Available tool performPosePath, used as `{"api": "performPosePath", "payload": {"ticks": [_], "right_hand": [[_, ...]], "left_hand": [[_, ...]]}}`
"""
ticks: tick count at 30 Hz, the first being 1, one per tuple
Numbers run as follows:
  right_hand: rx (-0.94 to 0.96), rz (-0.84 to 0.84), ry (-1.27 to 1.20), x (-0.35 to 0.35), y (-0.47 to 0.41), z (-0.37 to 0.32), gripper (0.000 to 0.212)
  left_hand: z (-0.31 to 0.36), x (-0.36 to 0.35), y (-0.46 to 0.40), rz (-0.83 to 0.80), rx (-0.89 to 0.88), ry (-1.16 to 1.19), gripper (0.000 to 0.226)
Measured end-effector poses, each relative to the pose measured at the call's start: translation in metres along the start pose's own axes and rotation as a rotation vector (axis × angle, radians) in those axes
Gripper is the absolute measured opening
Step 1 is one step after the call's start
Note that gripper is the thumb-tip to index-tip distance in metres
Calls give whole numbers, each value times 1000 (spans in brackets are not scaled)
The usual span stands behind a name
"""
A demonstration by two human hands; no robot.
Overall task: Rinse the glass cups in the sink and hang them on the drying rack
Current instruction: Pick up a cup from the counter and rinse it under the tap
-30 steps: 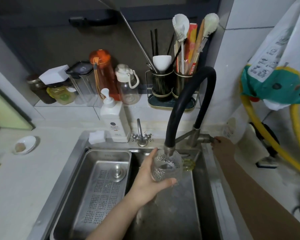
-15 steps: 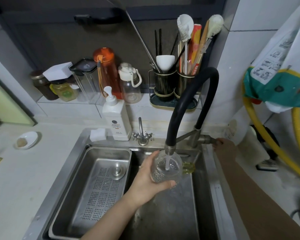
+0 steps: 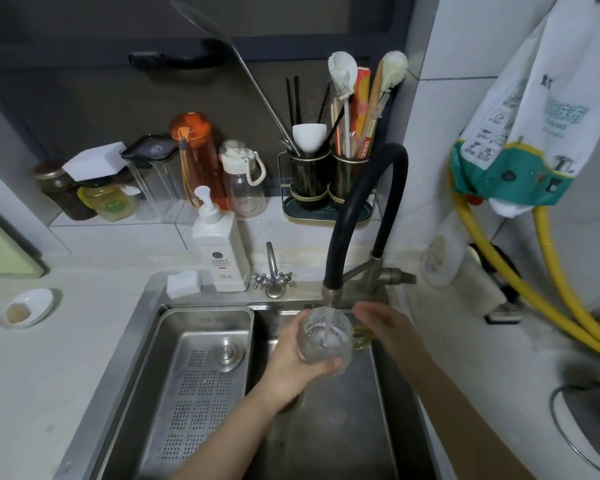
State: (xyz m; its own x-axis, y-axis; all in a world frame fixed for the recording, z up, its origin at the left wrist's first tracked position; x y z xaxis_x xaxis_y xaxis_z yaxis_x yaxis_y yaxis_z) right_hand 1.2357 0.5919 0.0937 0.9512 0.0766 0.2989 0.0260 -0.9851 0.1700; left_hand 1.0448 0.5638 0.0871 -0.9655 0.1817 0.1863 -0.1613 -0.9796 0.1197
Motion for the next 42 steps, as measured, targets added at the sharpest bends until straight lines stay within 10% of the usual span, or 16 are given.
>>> {"api": "performPosePath", "payload": {"ticks": [8, 16, 35, 42], "right_hand": [[57, -310, 115, -17, 44, -8, 56], [61, -101, 140, -20, 54, -16, 85], [-46, -4, 17, -48, 38, -10, 25], [-134, 38, 93, -51, 32, 8, 24]], "left_hand": [[0, 18, 11, -141, -7, -64, 82], [-4, 25, -1, -284, -6, -67, 94], [-20, 31, -5, -160, 200, 161, 89], [-5, -10, -15, 171, 251, -83, 79]]}}
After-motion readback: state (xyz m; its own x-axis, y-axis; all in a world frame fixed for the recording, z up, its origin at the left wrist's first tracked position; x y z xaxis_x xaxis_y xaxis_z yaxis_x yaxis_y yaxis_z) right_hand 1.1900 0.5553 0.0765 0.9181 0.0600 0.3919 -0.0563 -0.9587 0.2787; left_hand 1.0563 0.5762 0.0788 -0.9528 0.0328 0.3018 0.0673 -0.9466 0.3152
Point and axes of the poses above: each hand's wrist, its own y-axis away from the middle knuckle, its own x-axis out of the back of the hand, z = x × y, the point moved 2 cm from there along -y, towards the middle knuckle
